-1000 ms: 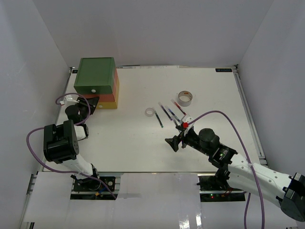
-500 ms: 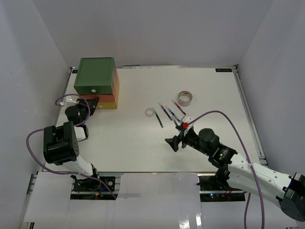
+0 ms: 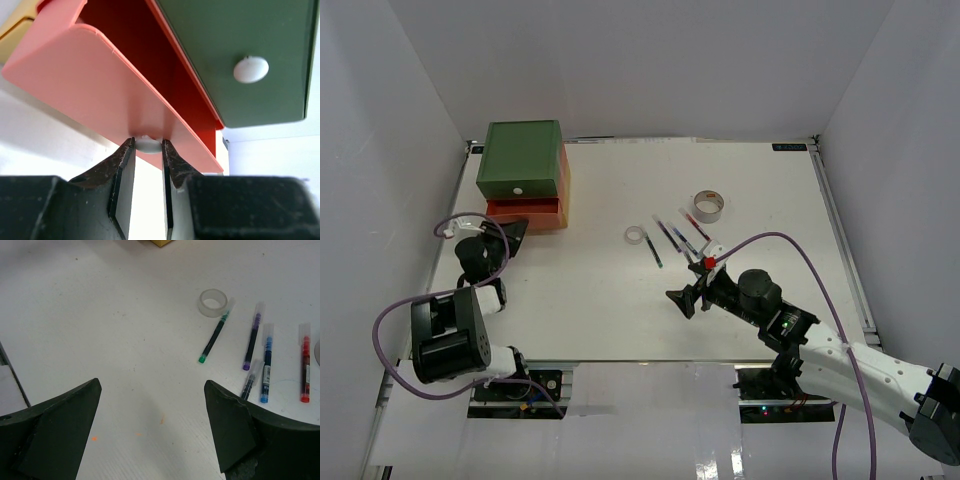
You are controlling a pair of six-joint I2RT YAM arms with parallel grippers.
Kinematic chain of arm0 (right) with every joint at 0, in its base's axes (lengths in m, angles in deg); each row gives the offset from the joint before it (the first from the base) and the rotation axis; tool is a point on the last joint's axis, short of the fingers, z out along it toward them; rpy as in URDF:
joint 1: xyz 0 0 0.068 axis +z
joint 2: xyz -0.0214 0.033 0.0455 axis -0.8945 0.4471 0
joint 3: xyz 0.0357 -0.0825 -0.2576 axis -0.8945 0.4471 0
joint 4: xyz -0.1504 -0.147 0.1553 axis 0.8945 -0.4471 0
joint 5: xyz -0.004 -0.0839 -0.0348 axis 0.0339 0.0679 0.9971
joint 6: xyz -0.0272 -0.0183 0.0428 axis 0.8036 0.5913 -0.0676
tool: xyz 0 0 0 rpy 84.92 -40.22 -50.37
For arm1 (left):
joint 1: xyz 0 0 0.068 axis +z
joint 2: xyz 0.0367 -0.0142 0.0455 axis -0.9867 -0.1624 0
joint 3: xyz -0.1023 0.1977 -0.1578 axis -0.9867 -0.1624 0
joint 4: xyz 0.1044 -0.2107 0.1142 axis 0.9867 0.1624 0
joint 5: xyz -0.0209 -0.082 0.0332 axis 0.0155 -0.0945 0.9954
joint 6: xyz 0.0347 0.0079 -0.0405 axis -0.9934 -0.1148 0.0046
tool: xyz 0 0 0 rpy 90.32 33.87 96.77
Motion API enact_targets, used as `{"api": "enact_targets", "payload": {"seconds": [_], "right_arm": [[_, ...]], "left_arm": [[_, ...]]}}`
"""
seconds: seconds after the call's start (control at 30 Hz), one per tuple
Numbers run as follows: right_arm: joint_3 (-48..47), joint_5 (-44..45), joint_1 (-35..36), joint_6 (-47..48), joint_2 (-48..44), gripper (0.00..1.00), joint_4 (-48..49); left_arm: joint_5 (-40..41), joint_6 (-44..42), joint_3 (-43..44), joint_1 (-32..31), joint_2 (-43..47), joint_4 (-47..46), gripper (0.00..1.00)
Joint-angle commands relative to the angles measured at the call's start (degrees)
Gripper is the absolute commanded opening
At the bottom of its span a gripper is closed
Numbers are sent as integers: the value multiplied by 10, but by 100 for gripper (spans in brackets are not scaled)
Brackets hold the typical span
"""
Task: Sort the stationery into containers
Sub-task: Open the drawer in the storage box.
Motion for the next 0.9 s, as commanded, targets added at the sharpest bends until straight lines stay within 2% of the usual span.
{"api": "enact_targets", "payload": {"seconds": [0.0,0.37,0.87], "right_arm": [[5,-6,0,8,-6,90,35],[5,-9,1,8,-5,90,38],[5,-9,0,6,-2,90,38]], "left_arm": [[-14,-5,-22,3,36,20,17],[-23,-23,-41,4,111,97,17],[-28,-18,-78,4,172,135,17]]}}
